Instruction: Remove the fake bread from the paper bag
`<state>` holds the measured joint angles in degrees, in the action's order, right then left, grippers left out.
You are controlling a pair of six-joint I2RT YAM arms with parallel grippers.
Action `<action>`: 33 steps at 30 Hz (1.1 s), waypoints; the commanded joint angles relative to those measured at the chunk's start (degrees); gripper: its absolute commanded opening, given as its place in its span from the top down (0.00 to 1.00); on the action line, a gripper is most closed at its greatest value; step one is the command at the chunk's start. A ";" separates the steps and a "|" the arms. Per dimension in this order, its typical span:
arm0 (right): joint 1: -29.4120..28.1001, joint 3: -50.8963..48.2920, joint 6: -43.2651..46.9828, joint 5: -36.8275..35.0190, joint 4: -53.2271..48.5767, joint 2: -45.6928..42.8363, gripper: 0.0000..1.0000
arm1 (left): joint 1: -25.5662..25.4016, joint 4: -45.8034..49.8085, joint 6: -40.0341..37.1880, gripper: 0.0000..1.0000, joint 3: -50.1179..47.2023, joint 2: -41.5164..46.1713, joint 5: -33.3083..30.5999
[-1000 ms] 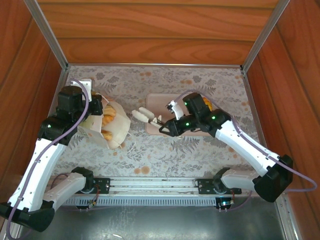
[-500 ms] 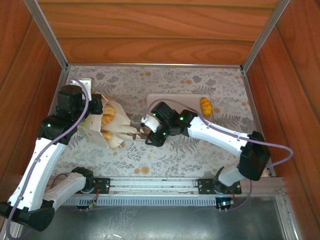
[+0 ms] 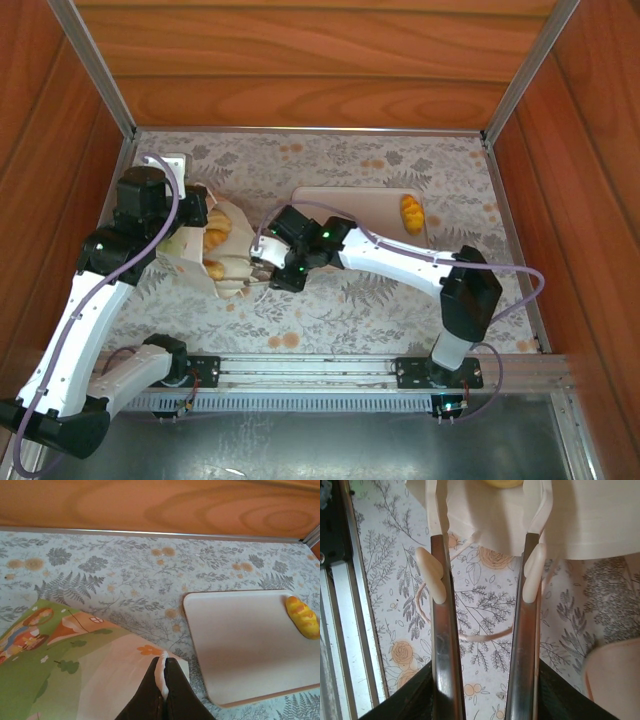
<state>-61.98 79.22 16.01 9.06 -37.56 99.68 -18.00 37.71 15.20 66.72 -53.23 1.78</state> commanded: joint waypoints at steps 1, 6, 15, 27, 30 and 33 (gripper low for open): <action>-1.18 2.38 2.65 -1.96 -0.26 1.62 0.52 | 0.24 -1.72 -0.17 1.00 2.11 -0.01 0.70; -1.81 5.33 1.95 -6.32 0.49 4.85 0.50 | 0.24 -1.93 0.76 1.00 1.78 -0.37 1.89; -1.84 4.94 -2.85 -11.57 -0.68 2.94 0.69 | 0.27 -2.12 0.79 1.00 1.58 -1.06 2.49; 9.28 -2.59 -23.99 14.78 3.00 -4.05 0.66 | 0.24 -2.37 0.62 1.00 1.33 -1.66 2.92; 10.63 -0.68 -26.90 18.29 1.49 -2.31 0.64 | 0.21 -2.38 0.62 1.00 1.40 -1.79 3.21; 11.04 1.80 -28.35 16.72 -0.84 0.08 0.65 | 0.27 -2.38 0.81 1.00 1.40 -1.85 3.40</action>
<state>-51.03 78.28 -7.40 21.89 -37.82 97.89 -18.00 37.15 15.49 67.02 -55.16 4.47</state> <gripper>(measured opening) 0.360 0.045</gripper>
